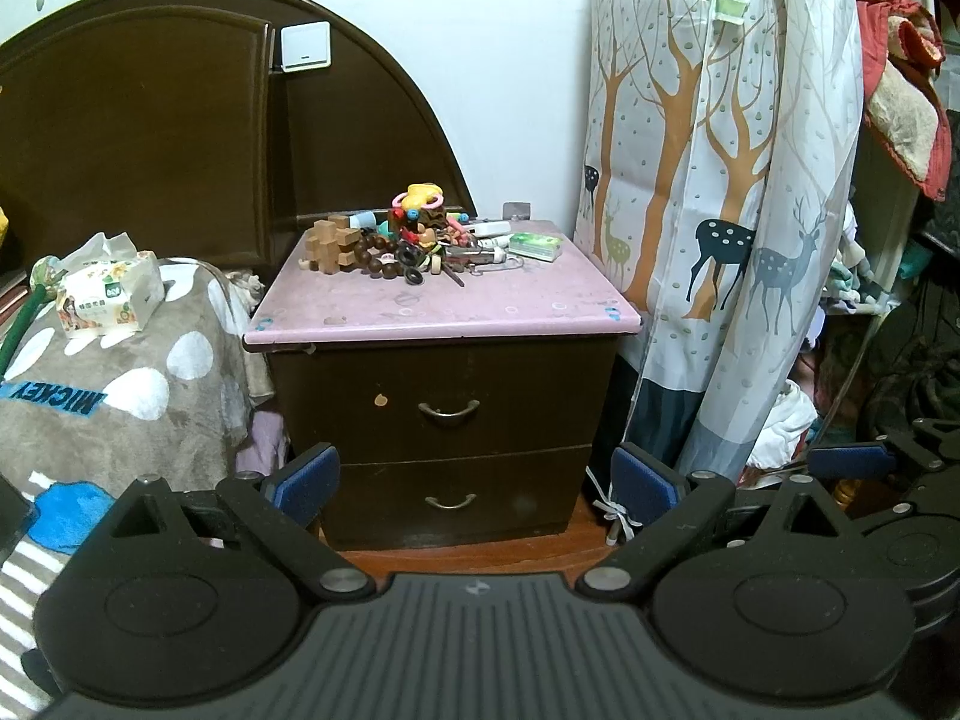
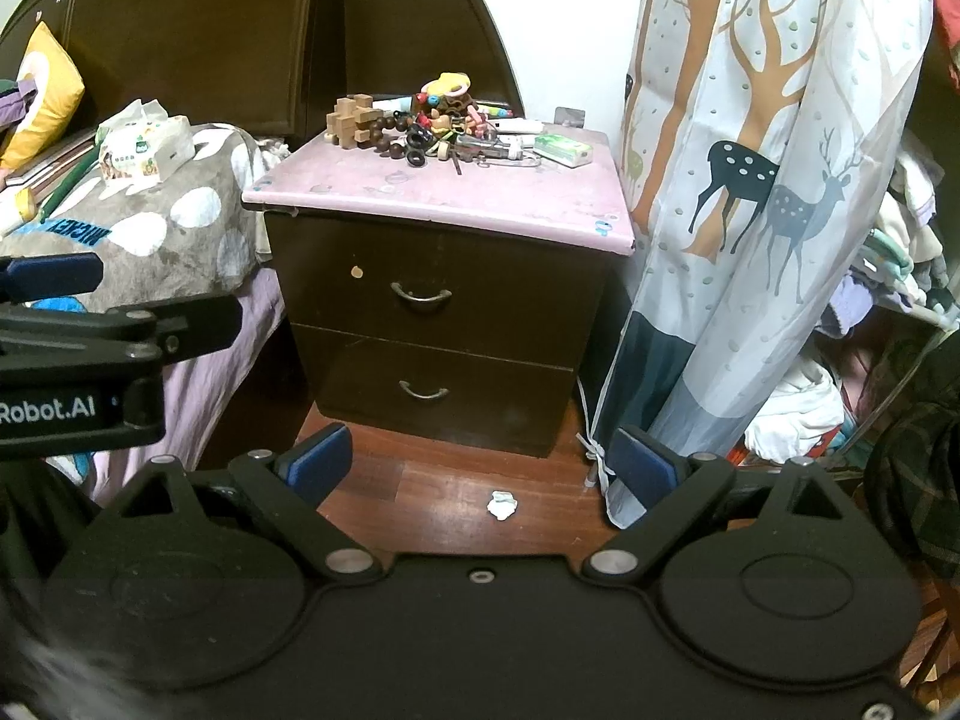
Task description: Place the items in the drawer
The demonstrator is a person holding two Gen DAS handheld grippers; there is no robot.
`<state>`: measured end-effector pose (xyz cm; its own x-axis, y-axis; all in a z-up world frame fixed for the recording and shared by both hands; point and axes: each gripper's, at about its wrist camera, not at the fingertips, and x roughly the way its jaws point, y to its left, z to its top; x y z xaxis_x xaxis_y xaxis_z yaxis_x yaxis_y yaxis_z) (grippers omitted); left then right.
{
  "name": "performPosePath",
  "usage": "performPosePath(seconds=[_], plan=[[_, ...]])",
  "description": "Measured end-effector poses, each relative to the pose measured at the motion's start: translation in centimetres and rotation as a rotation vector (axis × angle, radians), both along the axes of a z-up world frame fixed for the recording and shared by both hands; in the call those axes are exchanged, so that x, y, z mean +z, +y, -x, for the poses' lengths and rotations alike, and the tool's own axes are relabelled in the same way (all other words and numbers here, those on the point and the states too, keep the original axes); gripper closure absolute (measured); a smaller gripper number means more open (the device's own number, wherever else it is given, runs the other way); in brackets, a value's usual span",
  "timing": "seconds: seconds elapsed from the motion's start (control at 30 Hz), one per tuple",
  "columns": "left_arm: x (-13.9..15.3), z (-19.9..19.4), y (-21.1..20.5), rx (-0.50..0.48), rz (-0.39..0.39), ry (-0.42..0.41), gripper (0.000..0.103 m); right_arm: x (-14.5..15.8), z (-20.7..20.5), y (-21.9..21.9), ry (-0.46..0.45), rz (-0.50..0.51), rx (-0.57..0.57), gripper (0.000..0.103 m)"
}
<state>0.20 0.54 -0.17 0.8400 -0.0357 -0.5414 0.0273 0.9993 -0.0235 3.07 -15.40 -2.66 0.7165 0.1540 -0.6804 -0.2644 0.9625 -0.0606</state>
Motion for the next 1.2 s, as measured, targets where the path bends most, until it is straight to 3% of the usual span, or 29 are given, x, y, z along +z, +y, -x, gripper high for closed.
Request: performPosePath(seconds=[0.27,0.43,0.53,0.7,0.9,1.03,1.2], plan=[[-0.1,-0.5,0.1,0.044,-0.034,-0.014,0.005,-0.2,-0.4,-0.4,-0.034,-0.027,0.000,0.007],[0.1,-1.8,0.7,0.018,0.001,-0.025,0.005,-0.4,-1.8,-0.7,-0.026,-0.036,0.014,0.007],[0.3,-2.7,1.3,0.022,0.011,-0.047,0.005,-0.5,-2.6,-1.4,-0.044,-0.105,0.037,0.004],[0.2,-5.1,2.3,0.058,0.009,-0.070,0.001,-1.0,-4.4,-0.5,-0.078,0.028,0.147,0.001],[-0.4,-8.9,4.1,0.090,0.049,-0.080,0.001,-0.7,-8.7,-0.6,-0.050,0.002,0.130,0.001],[-1.8,-11.0,5.5,0.120,0.115,-0.082,0.001,-1.3,-11.5,0.2,-0.036,-0.013,0.188,0.001],[-4.5,-12.1,6.6,0.115,0.154,-0.096,0.001,-3.7,-13.7,3.2,-0.117,0.136,0.320,0.002]])
